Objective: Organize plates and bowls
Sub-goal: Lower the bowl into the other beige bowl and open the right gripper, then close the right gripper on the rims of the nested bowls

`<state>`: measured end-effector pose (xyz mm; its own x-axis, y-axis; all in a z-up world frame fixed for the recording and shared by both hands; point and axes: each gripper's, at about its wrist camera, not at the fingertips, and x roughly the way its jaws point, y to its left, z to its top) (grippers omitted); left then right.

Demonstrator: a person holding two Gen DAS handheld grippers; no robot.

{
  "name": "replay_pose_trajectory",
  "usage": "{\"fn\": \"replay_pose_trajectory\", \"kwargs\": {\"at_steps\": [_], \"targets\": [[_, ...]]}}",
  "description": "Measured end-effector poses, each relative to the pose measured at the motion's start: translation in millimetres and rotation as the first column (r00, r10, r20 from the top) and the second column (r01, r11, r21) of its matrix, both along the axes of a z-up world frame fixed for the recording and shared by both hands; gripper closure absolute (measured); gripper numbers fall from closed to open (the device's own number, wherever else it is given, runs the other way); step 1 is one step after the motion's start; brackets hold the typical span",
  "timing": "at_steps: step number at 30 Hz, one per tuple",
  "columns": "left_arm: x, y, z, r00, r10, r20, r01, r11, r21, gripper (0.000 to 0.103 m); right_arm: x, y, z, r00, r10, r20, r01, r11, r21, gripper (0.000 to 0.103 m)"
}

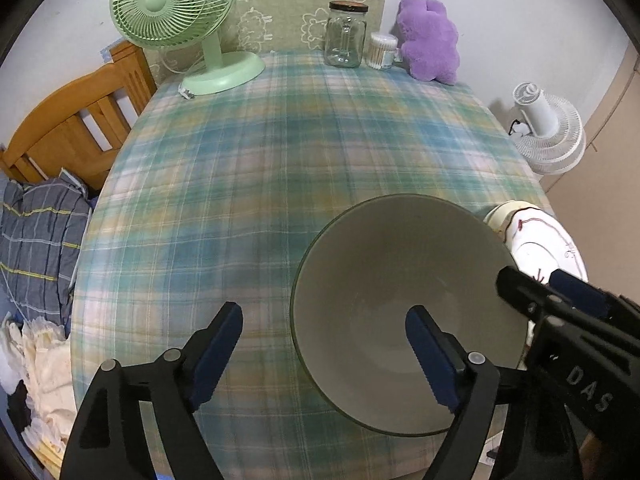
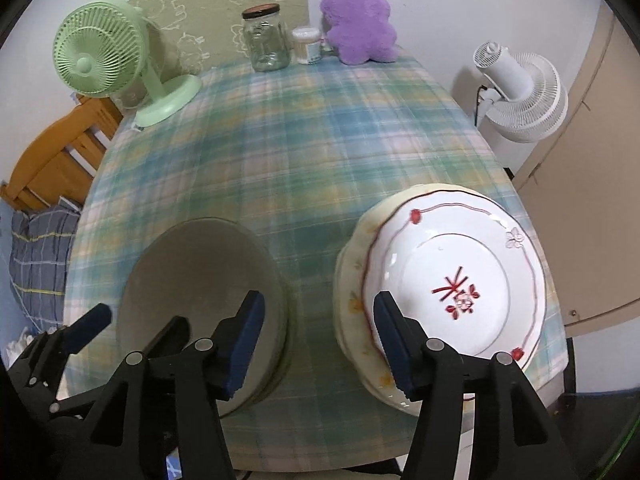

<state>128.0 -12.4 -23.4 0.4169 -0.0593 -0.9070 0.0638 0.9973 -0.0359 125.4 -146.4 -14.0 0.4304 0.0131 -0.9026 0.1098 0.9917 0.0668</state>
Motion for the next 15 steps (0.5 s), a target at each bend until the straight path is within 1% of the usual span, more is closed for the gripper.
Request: {"fn": "replay_pose_trajectory", "kwargs": {"at_steps": [3,5,8,12,15], "targets": [[3,-2,-4,0.999,0.027,-0.02,-0.026,0.999,0.021,0.017,3,-4,-4,1.0,0.027,0.006,-0.027,0.999,0.022,0.041],[3,-4,-5,0.999,0.036,-0.024,-0.035,0.999,0.023,0.015,9,-6,-9,0.998,0.059,-0.017,-0.058,0.997,0.056,0.041],[5,-7,-9,0.998,0.038,-0.043,-0.036,0.998,0.045,0.014,15,-11,-18,0.995,0.089,-0.04,-0.085,0.992,0.098,0.041],[5,-5,-11,0.994,0.09,-0.062,-0.087,0.995,0.049,0.014,25,-19,-33,0.989,0.12,-0.085,-0.102,0.977,0.187,0.041],[5,-6,-15,0.989,0.122,-0.081,-0.117,0.991,0.058,0.014,30,-19,-41,0.984,0.144,-0.104,-0.118,0.968,0.223,0.042]]}}
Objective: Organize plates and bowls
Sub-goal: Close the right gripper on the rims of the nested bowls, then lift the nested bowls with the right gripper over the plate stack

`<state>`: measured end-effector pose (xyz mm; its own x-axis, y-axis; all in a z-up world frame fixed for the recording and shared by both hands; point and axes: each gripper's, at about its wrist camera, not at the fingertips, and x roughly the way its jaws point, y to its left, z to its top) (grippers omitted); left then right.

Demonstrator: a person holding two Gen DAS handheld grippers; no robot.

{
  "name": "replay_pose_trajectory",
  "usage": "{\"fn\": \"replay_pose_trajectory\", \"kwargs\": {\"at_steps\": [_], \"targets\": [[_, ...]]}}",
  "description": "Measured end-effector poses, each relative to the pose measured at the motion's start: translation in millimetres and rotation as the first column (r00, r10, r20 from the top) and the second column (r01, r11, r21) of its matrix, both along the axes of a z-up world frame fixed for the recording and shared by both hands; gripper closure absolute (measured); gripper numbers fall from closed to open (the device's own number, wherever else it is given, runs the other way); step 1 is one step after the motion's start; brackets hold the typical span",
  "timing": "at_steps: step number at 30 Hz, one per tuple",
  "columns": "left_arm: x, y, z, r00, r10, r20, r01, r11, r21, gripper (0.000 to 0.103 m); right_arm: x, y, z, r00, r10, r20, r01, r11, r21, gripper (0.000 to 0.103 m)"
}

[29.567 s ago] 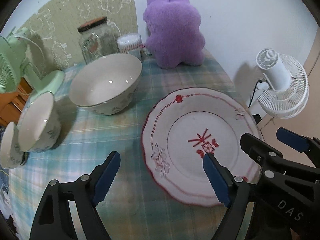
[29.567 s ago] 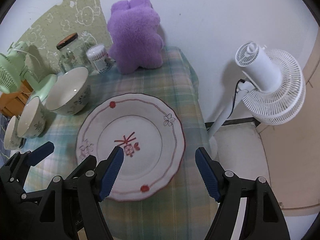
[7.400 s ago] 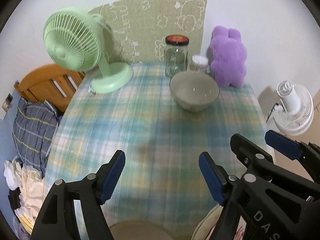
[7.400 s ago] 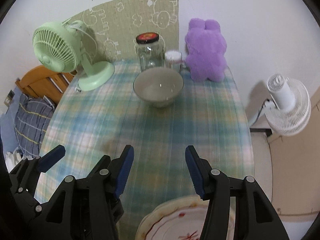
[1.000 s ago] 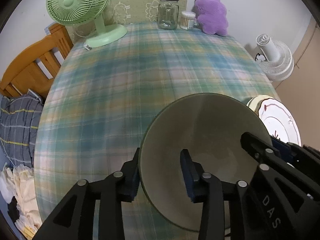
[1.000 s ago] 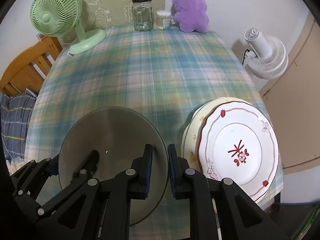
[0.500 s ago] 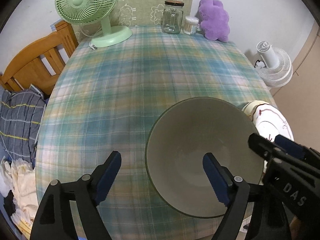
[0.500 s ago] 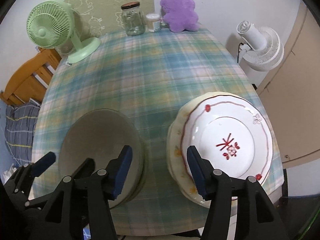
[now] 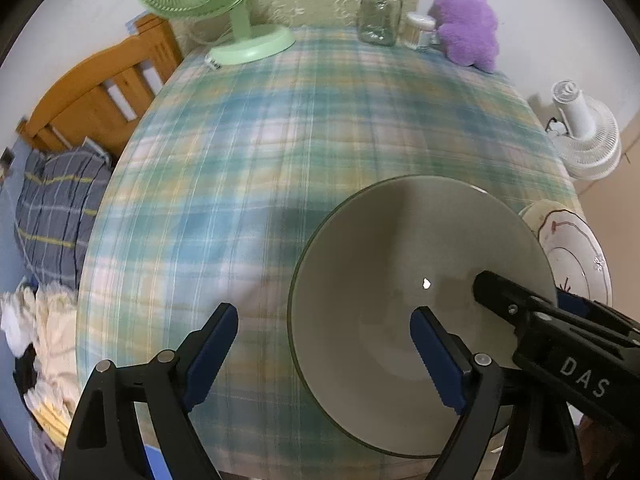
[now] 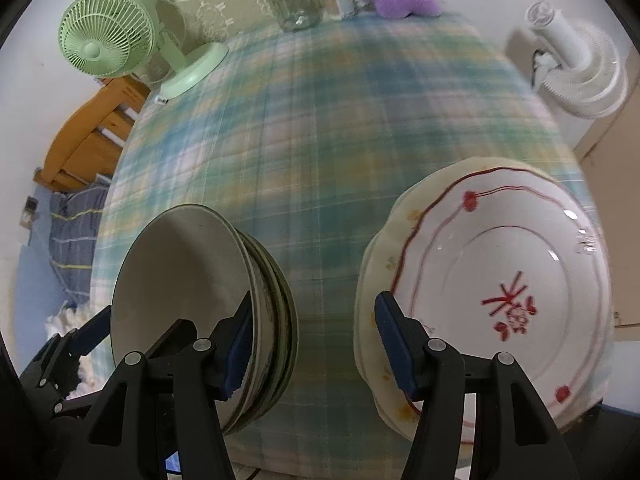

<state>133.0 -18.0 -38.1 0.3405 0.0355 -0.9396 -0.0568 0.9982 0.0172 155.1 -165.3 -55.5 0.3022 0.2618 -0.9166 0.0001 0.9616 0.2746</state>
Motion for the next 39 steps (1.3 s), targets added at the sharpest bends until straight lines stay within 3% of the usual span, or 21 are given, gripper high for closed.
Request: {"fn": "replay_pose_trajectory", "kwargs": {"at_steps": [4,6,13,25,29,34,36,37,39], "targets": [[-2,0,-5,0.999,0.03,-0.015,-0.03,0.999,-0.013,0.014,6,8,-6,0.999,0.051,0.001,-0.051,0.998,0.022,0.042],[-1,0,-9,0.999,0.037,-0.029,-0.037,0.999,-0.009,0.014,8,12,-11,0.997,0.079,-0.018,-0.078,0.996,0.041,0.049],[4,2,-14,0.999,0.02,-0.032,-0.021,0.999,-0.028,0.014,11,11,-19,0.995,0.081,-0.063,-0.076,0.995,0.072,0.053],[13,22,-32,0.996,-0.079,-0.03,0.071,0.973,-0.218,0.014,9,23,-18,0.997,0.02,-0.071,-0.018,0.999,0.027,0.054],[14,25,-36,0.993,-0.114,-0.025,0.102,0.952,-0.287,0.023,7,29,-17,0.998,-0.002,-0.065,0.002,1.0,-0.011,0.054],[14,23,-35,0.987,-0.158,-0.012,0.146,0.936,-0.319,0.031,5,30,-17,0.997,-0.041,-0.063,0.04,0.999,-0.031,0.054],[14,23,-33,0.985,-0.173,-0.009,0.16,0.93,-0.331,0.039,5,33,-16,0.997,-0.048,-0.06,0.045,0.998,-0.042,0.058],[14,20,-31,0.983,-0.182,-0.002,0.171,0.926,-0.336,0.054,5,33,-16,0.997,-0.047,-0.059,0.045,0.998,-0.044,0.06],[12,15,-27,0.983,-0.181,0.009,0.175,0.935,-0.307,0.056,4,39,-14,0.998,-0.034,-0.051,0.031,0.998,-0.06,0.062]]}}
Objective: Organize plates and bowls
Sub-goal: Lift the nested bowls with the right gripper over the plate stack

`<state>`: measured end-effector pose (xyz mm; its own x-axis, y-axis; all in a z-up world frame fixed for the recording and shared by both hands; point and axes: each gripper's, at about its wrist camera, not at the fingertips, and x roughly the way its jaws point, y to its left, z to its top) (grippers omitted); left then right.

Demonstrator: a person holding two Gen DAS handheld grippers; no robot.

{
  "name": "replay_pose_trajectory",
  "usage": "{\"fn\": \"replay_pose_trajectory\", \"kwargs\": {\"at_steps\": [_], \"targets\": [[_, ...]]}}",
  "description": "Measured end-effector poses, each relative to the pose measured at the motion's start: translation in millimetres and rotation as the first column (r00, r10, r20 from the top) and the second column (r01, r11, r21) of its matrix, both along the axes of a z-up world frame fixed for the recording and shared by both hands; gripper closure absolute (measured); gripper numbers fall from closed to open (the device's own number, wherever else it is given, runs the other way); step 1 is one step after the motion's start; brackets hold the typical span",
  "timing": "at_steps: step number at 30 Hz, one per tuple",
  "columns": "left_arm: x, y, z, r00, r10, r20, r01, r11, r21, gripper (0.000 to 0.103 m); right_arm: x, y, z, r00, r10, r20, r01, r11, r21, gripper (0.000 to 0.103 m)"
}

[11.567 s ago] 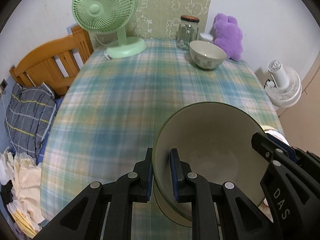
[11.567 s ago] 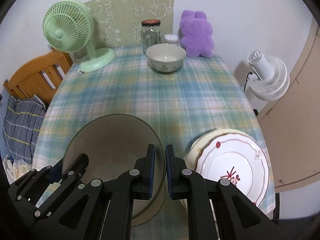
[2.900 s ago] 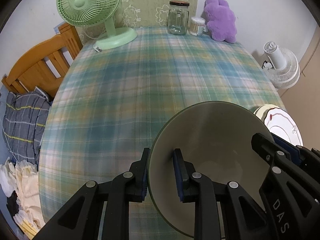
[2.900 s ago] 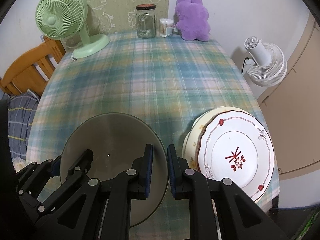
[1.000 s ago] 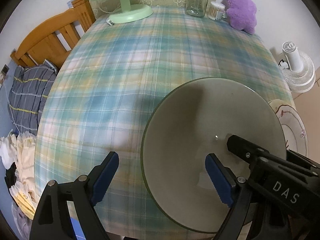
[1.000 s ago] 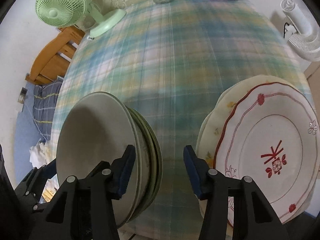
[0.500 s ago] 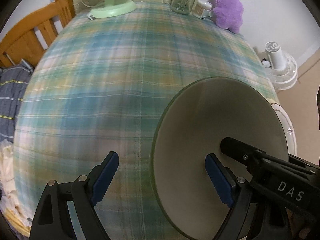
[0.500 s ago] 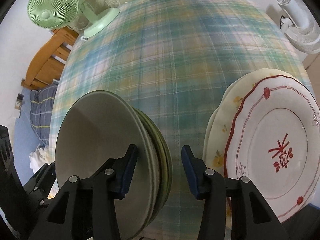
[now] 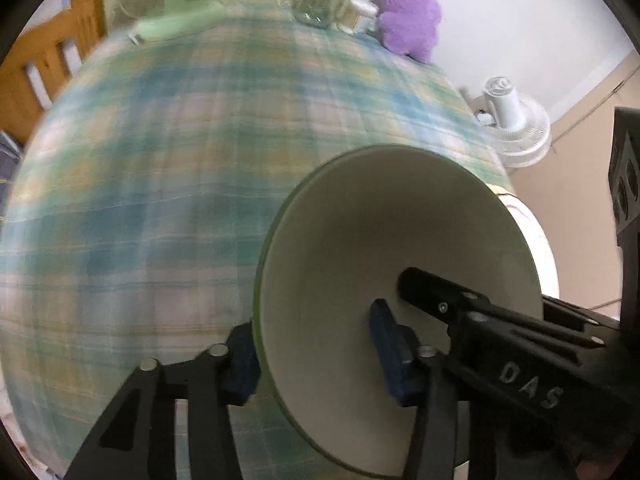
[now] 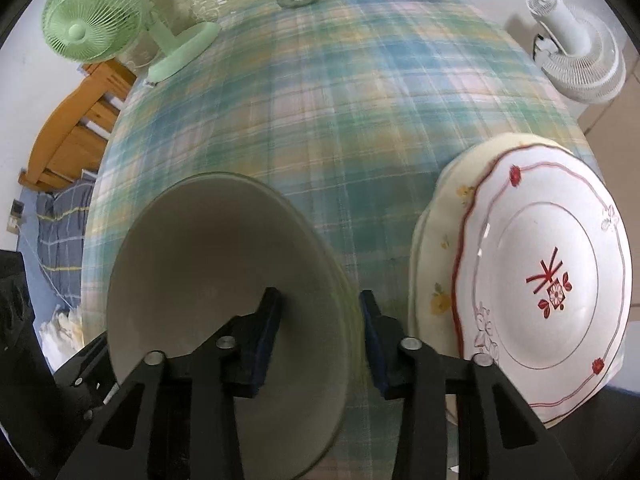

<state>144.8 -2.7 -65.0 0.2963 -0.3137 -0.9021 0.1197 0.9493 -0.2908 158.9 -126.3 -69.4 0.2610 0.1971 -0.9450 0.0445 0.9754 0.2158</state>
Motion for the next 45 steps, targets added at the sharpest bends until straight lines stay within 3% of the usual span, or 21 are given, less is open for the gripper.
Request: {"fn": "replay_pose_trajectory", "kwargs": {"at_steps": [11,23,31,45], "targets": [[-1,1,7,1.0,-0.007,0.028,0.006,1.0,0.029,0.058,-1,-5,1,1.0,0.012,0.028,-0.012,1.0,-0.017,0.062],[-10,-4,48,0.998,-0.039,0.055,0.038,0.999,0.019,0.058,-14,-1,45,0.997,-0.047,0.059,0.047,0.999,-0.005,0.062],[-13,-30,61,0.995,-0.053,0.081,0.05,0.998,0.04,0.058,-24,-21,61,0.993,-0.069,0.098,0.069,0.998,0.007,0.062],[-14,-99,71,0.995,0.036,0.096,-0.042,0.997,0.062,0.058,-18,-88,70,0.993,0.014,0.12,-0.018,0.999,0.033,0.062]]}}
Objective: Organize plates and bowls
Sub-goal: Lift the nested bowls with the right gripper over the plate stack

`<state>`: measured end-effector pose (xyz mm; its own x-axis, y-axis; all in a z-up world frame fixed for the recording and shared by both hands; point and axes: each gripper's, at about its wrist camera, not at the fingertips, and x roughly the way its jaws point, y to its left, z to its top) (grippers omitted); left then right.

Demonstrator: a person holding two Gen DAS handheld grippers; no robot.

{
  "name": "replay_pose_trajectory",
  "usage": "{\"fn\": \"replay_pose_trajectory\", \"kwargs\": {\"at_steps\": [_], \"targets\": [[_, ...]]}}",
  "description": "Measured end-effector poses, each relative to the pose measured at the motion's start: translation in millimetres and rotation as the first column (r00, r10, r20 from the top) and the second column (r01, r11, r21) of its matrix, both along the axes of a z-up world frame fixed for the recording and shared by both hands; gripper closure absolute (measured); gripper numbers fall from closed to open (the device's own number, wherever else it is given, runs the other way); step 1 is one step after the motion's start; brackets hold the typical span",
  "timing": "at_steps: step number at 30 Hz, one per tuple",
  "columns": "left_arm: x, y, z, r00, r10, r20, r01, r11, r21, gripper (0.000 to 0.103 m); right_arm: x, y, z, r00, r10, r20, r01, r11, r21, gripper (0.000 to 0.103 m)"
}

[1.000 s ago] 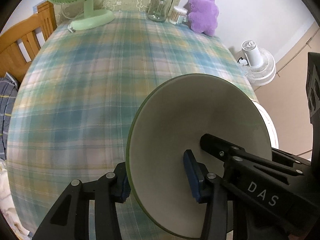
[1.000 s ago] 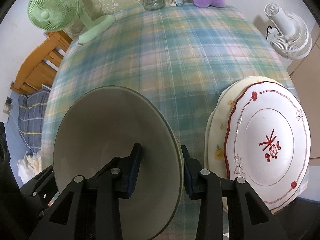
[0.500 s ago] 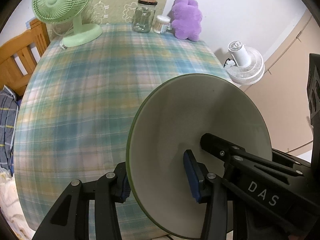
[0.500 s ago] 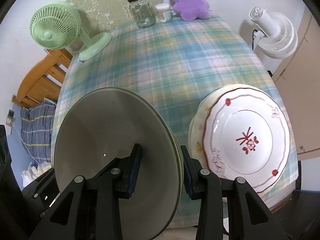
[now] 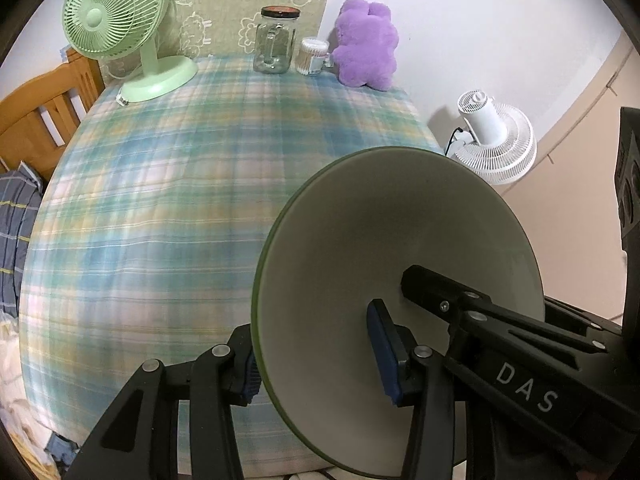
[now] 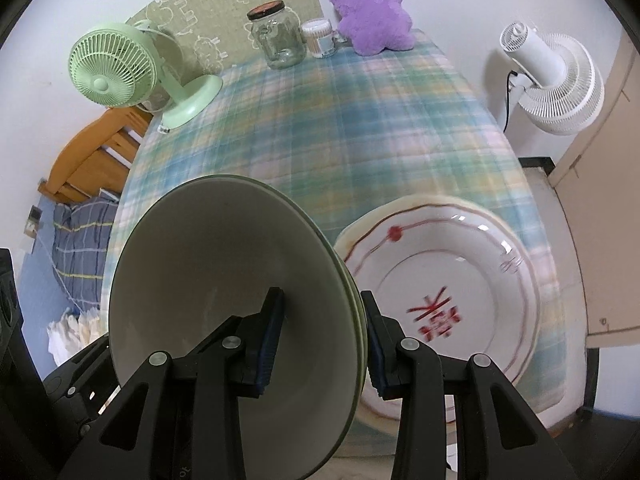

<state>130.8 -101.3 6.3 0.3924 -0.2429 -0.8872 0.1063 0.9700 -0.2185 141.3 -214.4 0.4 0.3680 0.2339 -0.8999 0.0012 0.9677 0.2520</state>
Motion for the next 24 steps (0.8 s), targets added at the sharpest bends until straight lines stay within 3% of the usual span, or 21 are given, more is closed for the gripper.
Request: {"fn": "replay_pose_trajectory", "kwargs": {"at_steps": [11,24], "targets": [[4,-53,-9,0.999,0.051,-0.017,-0.052,0.999,-0.011,0.058,11,-57,-2,0.999,0.049,-0.009,-0.049,0.999,-0.003,0.062],[2,-88,-35,0.989,0.115,-0.092,-0.117,0.993,-0.021,0.058,18,-96,-29,0.991,0.113,-0.073,-0.114,0.993,-0.015,0.062]]}}
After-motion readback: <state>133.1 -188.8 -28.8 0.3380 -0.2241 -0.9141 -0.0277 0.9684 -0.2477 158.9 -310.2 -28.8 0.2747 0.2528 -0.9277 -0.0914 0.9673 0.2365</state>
